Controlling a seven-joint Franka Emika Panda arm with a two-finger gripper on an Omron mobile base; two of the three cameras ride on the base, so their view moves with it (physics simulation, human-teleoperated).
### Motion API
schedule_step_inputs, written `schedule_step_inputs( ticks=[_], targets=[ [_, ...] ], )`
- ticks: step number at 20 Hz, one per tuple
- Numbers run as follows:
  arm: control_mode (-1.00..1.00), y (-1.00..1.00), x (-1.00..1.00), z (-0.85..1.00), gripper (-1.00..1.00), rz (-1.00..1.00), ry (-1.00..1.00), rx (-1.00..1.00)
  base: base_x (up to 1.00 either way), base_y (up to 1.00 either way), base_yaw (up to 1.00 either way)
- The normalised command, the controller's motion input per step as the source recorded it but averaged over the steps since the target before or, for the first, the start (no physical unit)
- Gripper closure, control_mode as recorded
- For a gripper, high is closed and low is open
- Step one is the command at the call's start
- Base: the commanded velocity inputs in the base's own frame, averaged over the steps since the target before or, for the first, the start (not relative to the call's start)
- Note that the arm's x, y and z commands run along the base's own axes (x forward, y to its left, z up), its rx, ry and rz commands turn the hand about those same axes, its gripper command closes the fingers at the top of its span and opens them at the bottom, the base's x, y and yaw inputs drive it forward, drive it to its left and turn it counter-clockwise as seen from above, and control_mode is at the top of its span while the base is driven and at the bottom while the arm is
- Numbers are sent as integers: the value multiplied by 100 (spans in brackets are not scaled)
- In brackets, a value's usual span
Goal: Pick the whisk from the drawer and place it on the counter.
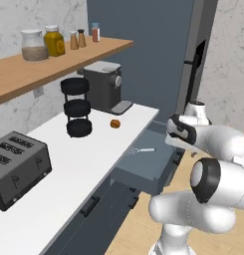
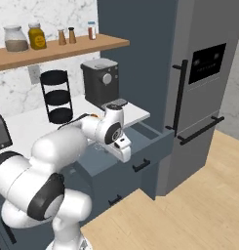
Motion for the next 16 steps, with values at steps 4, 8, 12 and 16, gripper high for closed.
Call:
schedule_step_inputs(
  ticks=[4,8,12,16],
  targets=[
    [-100,0,50,-38,-100,0,6,6,0,0,0],
    [-100,0,44,-37,-100,0,0,4,0,0,0],
    [-100,0,45,-56,-100,0,0,0,0,0,0],
    [-100,0,31,-63,-100,0,0,0,0,0,0]
  ],
)
